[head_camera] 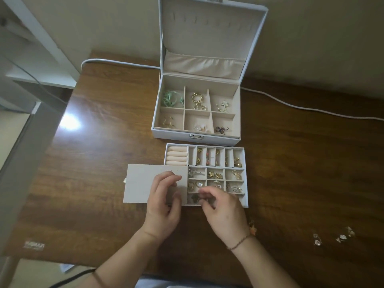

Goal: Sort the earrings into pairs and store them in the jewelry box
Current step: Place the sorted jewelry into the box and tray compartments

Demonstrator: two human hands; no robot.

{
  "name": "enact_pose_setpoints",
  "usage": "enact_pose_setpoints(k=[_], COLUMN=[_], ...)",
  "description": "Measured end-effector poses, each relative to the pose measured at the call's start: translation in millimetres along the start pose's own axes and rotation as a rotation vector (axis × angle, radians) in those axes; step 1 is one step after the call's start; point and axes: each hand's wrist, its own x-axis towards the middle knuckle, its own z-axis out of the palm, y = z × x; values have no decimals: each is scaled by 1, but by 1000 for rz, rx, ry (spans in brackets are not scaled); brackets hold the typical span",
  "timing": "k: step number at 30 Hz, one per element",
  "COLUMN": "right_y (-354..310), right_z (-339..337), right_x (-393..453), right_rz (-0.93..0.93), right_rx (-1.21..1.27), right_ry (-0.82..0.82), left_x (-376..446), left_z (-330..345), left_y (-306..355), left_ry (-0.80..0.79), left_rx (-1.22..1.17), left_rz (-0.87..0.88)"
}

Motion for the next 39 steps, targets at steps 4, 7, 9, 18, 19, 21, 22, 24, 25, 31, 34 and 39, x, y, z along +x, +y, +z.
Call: enact_pose_setpoints(k=[4,7,9,18,19,21,22,24,25,31,34,39], right_y=[7,12,16,79,88,102,106,107,106,102,97,93], right_z=[2,5,3,-38,-42,-47,-48,-46,-44,-32,-30,-31], right_x=[-7,-14,-18,-55,-60,-68,-71,-73,-73,-70,-70,-66], right_rz=[-99,-167,-215,131,190,253,254,212,189,138,175,185], right_rx=[-55,-116,-70,161,133,20,-52,-174,-211,-230,-231,-218], right_ry=[58,16,52,484,456,282,182,61,48,142,155,114], left_x=[0,0,-1,-30,-35,-43,-46,-49,-49,-41,-42,-42], left_z=[2,4,6,41,46,54,57,63,65,76,77,78], left_y=[0,-1,-1,23,23,23,23,23,24,31,30,25], left_ry=[31,32,1,-577,-644,-768,-816,-882,-893,-909,-924,-895], left_rx=[2,21,59,80,72,74,82,101,112,125,119,108], left_rz=[7,28,99,435,441,460,470,465,451,396,387,285])
